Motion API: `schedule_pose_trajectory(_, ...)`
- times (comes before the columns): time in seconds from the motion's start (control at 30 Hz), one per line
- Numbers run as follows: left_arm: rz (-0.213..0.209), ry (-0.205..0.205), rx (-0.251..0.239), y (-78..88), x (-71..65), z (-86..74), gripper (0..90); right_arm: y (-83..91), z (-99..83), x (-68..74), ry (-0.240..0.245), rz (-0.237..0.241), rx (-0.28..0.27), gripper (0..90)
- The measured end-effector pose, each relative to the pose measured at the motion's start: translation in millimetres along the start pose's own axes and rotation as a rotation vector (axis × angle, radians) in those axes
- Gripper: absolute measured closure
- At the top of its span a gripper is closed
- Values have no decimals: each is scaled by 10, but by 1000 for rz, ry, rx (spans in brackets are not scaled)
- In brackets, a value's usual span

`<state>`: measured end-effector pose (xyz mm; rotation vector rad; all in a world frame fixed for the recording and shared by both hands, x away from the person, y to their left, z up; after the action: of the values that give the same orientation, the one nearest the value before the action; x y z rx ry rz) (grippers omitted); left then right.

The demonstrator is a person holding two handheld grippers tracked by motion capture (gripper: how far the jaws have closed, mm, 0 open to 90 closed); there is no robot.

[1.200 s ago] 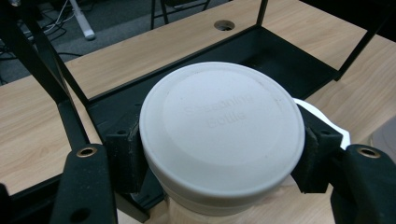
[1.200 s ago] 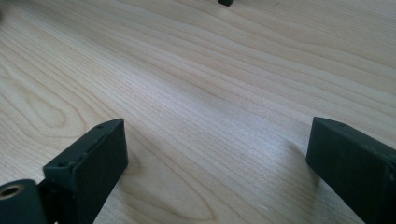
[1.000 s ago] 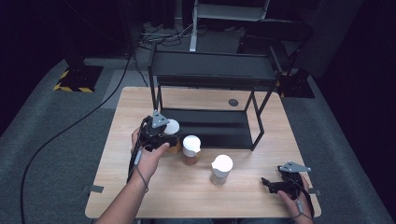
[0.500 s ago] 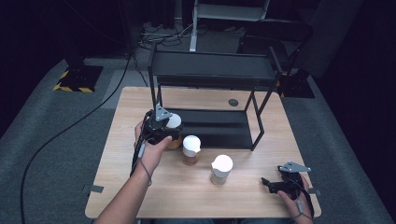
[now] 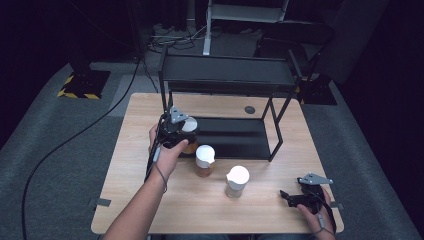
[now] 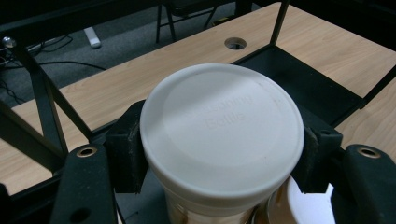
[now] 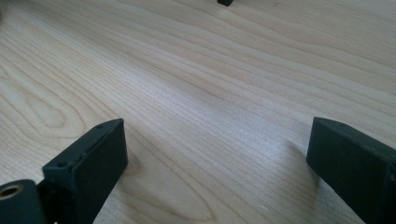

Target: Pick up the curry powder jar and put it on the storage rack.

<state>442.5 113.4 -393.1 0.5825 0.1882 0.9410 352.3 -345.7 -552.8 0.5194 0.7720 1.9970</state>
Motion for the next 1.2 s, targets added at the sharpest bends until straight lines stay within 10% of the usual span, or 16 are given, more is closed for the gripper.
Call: schedule_pose_trajectory(1.2, 27, 49, 7, -530, 94, -13, 327, -2, 0, 4, 10, 9, 3, 41)
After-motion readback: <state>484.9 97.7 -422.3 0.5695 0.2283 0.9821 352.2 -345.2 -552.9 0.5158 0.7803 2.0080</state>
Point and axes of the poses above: each handheld gripper's, and its own axes: y roughly backward along the jaws, z roughly out of its top, x roughly to its left, the point moved 1 cm from there along -y, roughly forward along the jaws, and after that the axes turned 5 degrees about -y, right-handed, at the moved point
